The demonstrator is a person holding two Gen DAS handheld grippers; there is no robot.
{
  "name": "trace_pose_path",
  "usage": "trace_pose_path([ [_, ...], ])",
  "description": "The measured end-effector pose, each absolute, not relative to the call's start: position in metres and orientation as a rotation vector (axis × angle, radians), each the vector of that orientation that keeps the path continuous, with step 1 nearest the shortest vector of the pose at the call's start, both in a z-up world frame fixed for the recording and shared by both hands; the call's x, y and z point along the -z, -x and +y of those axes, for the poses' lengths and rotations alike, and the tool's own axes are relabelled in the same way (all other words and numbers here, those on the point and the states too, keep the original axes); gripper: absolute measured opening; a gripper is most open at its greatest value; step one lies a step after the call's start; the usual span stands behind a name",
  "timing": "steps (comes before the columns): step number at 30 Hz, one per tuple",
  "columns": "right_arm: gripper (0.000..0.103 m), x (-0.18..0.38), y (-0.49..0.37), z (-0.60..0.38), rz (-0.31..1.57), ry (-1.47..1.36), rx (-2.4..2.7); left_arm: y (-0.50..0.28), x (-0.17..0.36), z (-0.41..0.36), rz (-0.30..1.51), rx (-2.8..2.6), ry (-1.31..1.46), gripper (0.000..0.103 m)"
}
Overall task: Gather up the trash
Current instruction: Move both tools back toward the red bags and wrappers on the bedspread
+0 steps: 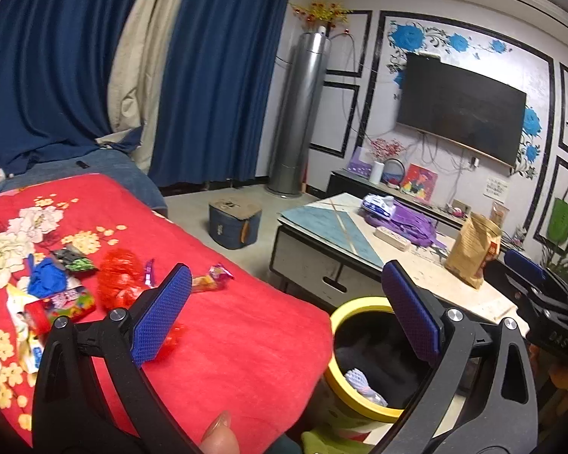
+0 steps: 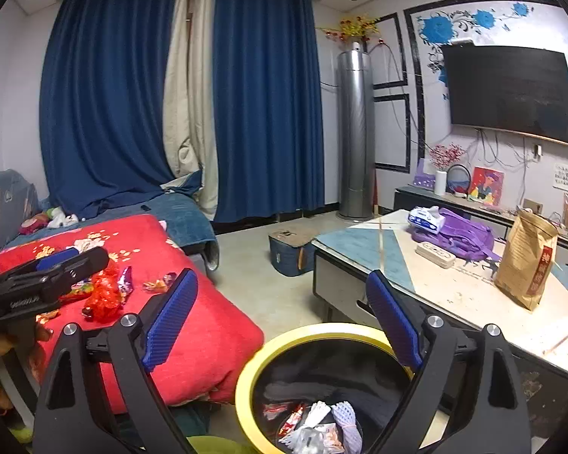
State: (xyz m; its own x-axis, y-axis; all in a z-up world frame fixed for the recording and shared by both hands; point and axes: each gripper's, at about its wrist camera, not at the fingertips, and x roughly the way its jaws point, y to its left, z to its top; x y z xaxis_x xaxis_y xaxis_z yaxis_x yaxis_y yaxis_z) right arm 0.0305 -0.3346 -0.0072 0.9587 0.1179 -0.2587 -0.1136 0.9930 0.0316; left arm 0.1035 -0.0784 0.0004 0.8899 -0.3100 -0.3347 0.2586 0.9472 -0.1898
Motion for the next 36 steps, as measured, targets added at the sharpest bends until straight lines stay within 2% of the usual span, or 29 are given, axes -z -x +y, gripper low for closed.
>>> trace_pose_path([
  [28,0.090,-0.001,-0.050,-0.210,0.320,0.026,-0.429,-0.104,0.000,0.025,0.392,0.022,0.190,0.092],
  [36,0.090,0.009,-0.071,-0.172,0.361,0.038,-0.489,-0.109,0.008,0.069,0.469,-0.068,0.213,0.092],
])
